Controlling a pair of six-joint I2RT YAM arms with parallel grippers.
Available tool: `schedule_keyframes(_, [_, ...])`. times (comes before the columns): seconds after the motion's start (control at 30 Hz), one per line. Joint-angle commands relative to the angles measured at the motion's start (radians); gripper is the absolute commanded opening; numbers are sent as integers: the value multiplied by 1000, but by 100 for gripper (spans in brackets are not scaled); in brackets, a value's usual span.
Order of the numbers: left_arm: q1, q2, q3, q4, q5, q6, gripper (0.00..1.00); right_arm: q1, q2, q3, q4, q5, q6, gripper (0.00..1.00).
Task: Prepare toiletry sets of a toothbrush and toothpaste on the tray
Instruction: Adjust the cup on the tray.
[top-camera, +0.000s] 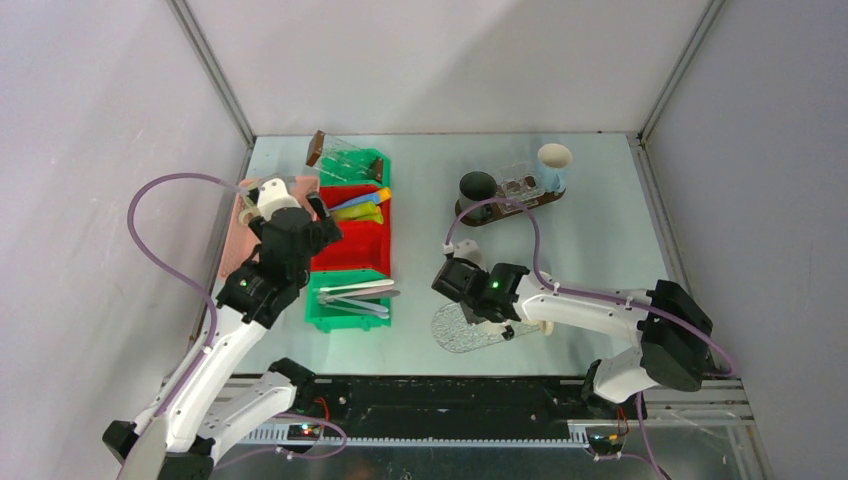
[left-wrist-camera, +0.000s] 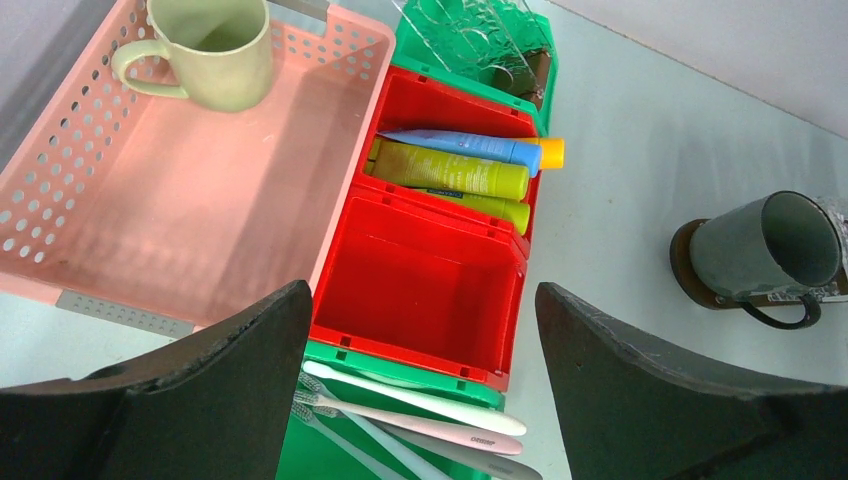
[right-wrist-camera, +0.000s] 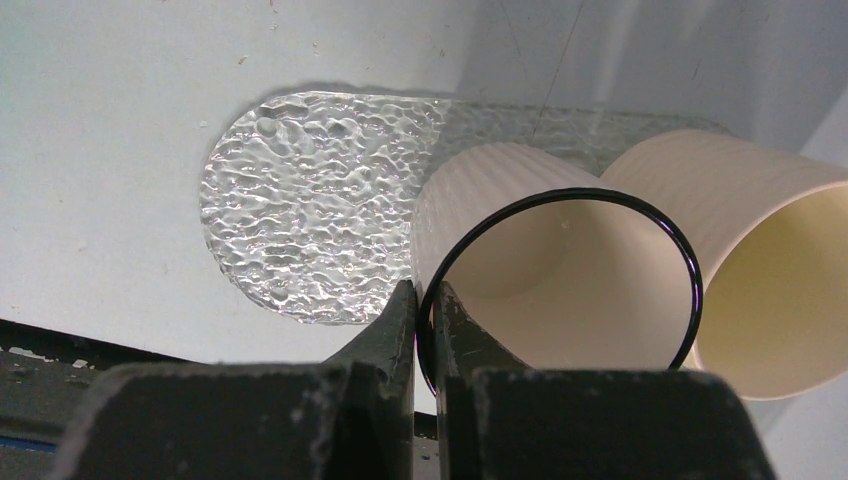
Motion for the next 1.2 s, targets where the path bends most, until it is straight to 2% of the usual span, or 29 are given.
schedule_keyframes(0.0, [11,-8,8,27,-30,26,88,7,-1,4,17,59,-2,0])
schedule_keyframes(0.17, [13,-6,9,27,-30,31,88,8,-6,4,4,61,-6,3])
schedule_keyframes(0.33, [16,10,19,32,-31,59,88,9,-37,3,2,63,-14,10])
schedule_keyframes(0.77, [36,84,74,22,-21,119,89,10,-59,3,-18,63,-29,15])
schedule_keyframes(0.97, [54,120,95,10,0,143,89,9,-72,3,7,44,-48,32])
schedule_keyframes(1.17, [95,167,134,-4,25,175,89,10,-96,36,8,34,-87,44])
